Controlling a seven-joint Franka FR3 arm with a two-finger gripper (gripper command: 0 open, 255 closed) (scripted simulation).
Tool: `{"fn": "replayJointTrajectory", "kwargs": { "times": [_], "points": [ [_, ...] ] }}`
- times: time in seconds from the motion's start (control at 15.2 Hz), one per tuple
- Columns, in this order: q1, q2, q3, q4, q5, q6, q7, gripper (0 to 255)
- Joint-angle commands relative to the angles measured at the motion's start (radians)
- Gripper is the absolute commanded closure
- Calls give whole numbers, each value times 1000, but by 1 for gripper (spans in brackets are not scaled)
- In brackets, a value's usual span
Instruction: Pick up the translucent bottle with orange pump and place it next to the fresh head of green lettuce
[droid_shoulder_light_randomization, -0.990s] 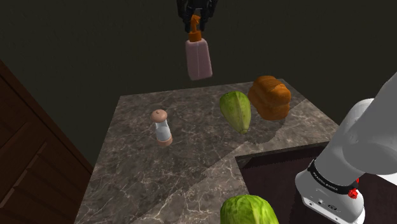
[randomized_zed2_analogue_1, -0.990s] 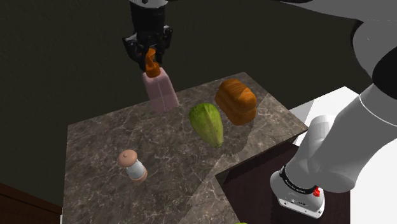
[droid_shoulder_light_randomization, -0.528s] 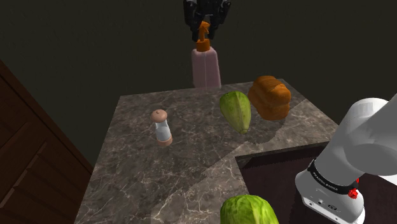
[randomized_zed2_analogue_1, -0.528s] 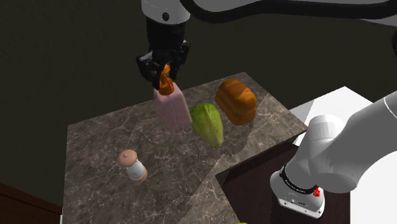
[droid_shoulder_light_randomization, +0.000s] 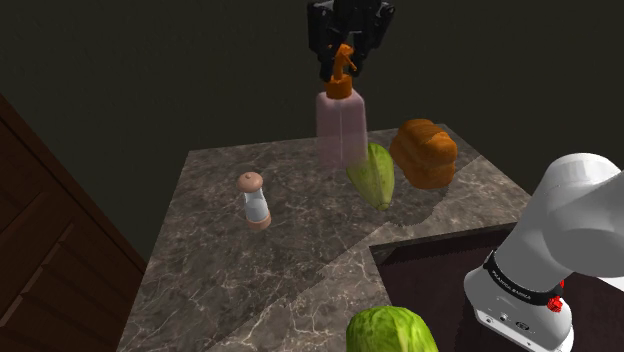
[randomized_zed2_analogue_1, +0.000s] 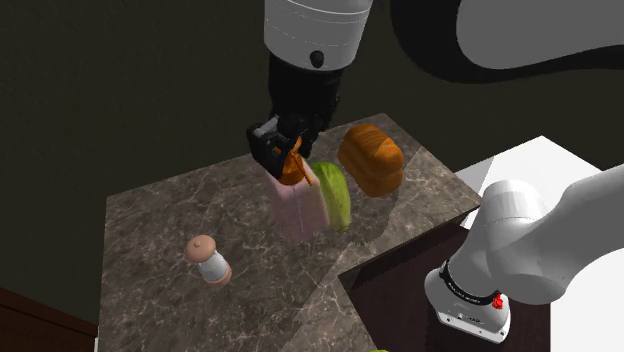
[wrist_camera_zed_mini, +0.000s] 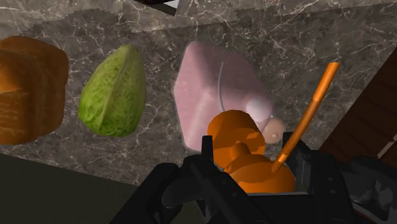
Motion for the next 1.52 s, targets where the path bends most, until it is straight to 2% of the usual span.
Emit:
{"fn": "replayJointTrajectory", "kwargs": {
  "times": [0.0, 0.53, 1.45],
  "points": [
    [16, -49, 25, -35, 16, -12, 35, 255],
    [82, -212, 132, -106, 95, -92, 183, 255],
    [106, -278, 155, -338, 126, 75, 181, 255]
  ]
}}
